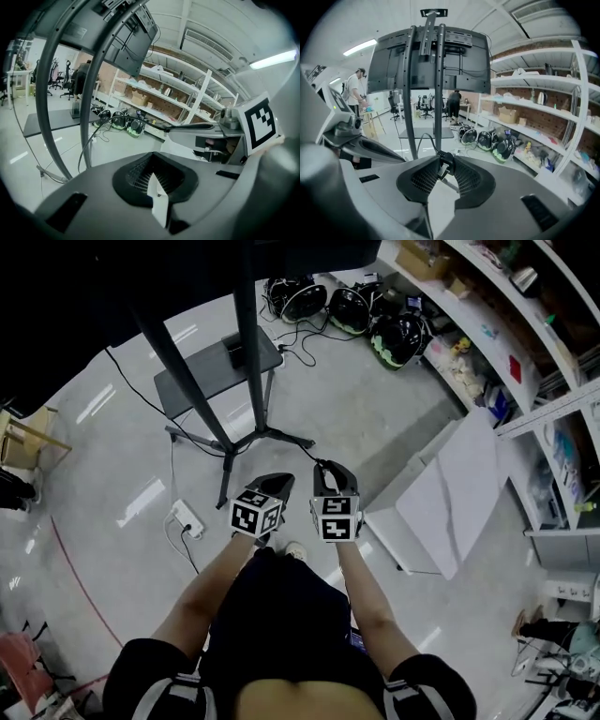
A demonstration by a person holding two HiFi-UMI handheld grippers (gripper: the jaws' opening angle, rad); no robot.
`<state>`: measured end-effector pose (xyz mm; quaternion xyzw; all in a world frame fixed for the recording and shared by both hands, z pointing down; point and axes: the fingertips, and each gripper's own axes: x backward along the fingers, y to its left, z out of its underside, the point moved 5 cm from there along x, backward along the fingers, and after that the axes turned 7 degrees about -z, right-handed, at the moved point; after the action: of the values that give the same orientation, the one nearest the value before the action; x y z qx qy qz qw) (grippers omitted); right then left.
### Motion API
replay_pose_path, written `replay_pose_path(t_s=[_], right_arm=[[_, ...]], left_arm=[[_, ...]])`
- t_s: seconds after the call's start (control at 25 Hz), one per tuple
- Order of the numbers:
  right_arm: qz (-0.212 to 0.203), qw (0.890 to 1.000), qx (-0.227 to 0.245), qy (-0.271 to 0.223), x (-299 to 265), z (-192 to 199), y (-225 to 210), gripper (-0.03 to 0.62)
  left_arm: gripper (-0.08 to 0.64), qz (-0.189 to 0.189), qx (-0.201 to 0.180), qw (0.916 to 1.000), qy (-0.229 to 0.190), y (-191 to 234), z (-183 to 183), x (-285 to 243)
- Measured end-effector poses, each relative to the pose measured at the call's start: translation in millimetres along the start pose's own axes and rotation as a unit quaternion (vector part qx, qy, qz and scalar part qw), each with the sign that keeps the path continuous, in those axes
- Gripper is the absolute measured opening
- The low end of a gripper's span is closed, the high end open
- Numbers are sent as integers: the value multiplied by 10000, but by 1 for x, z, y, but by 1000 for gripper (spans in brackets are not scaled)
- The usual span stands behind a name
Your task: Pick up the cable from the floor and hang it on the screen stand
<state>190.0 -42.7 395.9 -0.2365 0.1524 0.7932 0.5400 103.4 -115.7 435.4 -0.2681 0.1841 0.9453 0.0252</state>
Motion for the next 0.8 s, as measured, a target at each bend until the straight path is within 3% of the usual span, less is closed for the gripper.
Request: replay_pose_path(t_s=[0.2,0.6,0.8], right_arm=[[-141,9971,646,-371,19,-47,17,106],[-351,9883,1010,-1088,23,-146,26,106],[-328,9813,1277,-1401,23,-187,25,106]], left_arm=[[6,139,-34,9996,-240,-6,-37,21],[6,281,-330,9960,-786,1,-118,45],[6,295,-683,9912,-1093,6,-164,59]])
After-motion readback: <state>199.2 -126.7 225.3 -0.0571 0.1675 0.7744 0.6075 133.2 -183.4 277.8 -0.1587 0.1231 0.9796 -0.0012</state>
